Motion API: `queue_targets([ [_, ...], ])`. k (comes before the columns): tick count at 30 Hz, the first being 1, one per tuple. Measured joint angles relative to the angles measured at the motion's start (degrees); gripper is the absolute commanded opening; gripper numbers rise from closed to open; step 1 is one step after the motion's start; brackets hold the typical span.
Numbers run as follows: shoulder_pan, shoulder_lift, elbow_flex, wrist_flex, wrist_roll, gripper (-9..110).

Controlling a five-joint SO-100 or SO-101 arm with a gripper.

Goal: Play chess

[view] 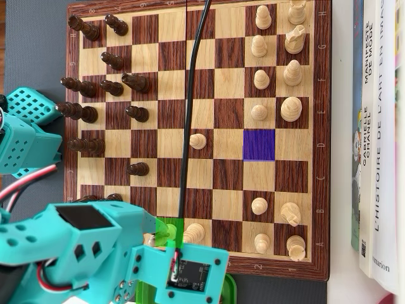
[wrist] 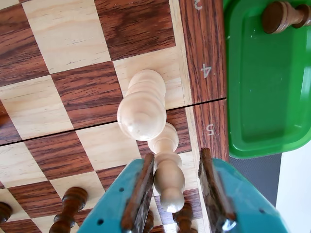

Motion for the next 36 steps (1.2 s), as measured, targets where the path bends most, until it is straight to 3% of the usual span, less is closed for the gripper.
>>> queue_targets([
  [21,-2.02,7.29,0.0,0.0,0.0,15],
  [36,-5.54,34.19,7.56,-1.67,0.18,15],
])
